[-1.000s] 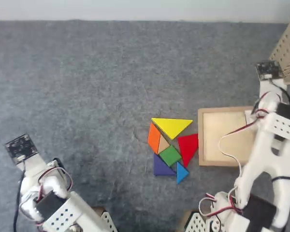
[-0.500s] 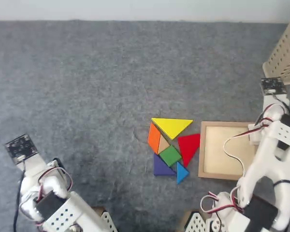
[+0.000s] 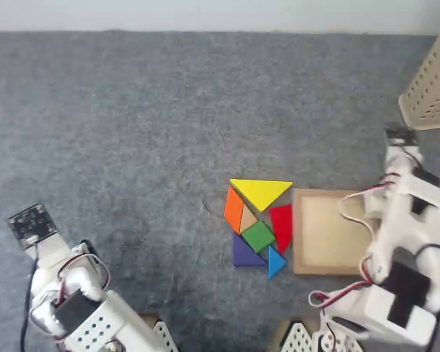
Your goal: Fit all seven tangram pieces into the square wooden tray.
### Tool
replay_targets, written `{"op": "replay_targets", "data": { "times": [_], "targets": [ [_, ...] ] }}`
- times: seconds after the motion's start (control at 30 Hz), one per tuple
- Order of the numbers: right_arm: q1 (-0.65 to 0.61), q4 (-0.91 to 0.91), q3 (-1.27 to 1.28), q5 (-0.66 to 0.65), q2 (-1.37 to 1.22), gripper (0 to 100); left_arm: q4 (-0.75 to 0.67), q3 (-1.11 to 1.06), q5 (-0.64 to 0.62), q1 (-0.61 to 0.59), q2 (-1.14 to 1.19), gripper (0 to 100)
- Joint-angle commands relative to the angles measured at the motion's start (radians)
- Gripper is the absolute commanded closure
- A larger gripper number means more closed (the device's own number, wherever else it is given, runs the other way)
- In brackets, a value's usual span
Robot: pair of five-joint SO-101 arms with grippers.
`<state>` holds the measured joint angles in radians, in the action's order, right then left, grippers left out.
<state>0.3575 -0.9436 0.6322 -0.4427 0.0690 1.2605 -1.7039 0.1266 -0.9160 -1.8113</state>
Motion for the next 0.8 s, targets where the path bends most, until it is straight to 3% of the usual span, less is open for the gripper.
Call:
{"op": "replay_targets", "data": {
  "times": [0.0,0.1,0.2,0.5,0.77],
  "targets": [
    [-0.139,0.013,-0.060,0.075,0.013,99.3,0.003,0.019,-0.009,0.002,-0.011,77],
    [-0.231,0.013,-0.060,0.115,0.012,99.3,0.003,0.019,-0.009,0.002,-0.011,77],
    [-0.242,0.010,-0.074,0.135,0.021,99.3,0.003,0.019,-0.009,0.002,-0.011,77],
    [0.090,0.010,-0.189,-0.052,0.012,99.3,0.003,0.019,-0.009,0.002,-0.011,77],
    [0.185,0.012,-0.190,-0.157,0.012,99.3,0.003,0.019,-0.009,0.002,-0.011,77]
  ]
}}
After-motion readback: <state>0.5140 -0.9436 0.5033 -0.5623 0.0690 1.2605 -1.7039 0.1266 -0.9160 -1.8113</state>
